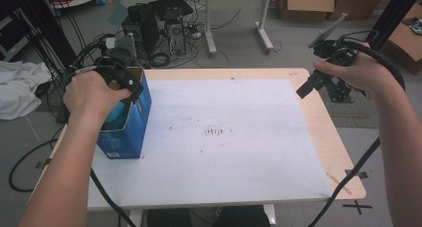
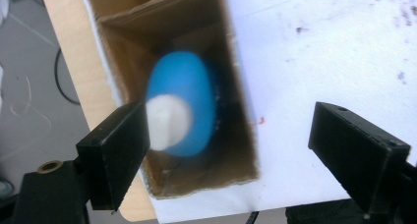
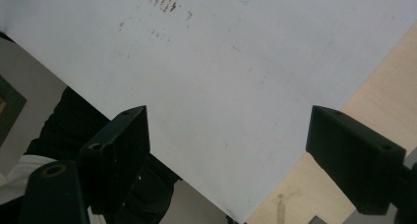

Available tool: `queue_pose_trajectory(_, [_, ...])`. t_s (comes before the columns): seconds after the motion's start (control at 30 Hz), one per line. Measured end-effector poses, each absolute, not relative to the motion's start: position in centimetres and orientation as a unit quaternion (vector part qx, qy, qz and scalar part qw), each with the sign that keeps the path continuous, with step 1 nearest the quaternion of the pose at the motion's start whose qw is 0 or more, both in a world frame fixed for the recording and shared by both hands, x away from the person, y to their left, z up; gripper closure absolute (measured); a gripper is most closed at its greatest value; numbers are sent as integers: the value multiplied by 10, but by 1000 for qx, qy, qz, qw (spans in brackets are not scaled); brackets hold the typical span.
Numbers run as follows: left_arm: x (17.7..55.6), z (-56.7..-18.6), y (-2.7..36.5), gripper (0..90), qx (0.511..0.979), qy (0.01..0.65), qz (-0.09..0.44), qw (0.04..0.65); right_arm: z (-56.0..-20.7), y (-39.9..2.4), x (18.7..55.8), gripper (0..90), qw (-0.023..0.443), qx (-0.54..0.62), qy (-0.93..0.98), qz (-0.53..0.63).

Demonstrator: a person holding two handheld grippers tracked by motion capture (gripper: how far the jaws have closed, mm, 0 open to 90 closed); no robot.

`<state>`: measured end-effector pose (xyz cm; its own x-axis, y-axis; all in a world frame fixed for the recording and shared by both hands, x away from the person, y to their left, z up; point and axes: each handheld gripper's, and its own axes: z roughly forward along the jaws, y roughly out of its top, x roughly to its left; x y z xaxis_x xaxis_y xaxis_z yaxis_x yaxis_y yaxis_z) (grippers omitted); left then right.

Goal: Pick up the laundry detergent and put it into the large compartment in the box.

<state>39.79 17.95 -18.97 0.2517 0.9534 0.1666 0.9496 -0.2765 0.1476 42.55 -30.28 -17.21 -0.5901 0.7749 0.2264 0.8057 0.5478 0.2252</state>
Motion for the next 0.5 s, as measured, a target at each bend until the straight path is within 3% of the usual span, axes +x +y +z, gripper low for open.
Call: queue_pose_trajectory(0.5, [394, -183, 129, 63, 836, 539, 91, 46, -166, -302, 424, 168, 50, -455, -876, -152])
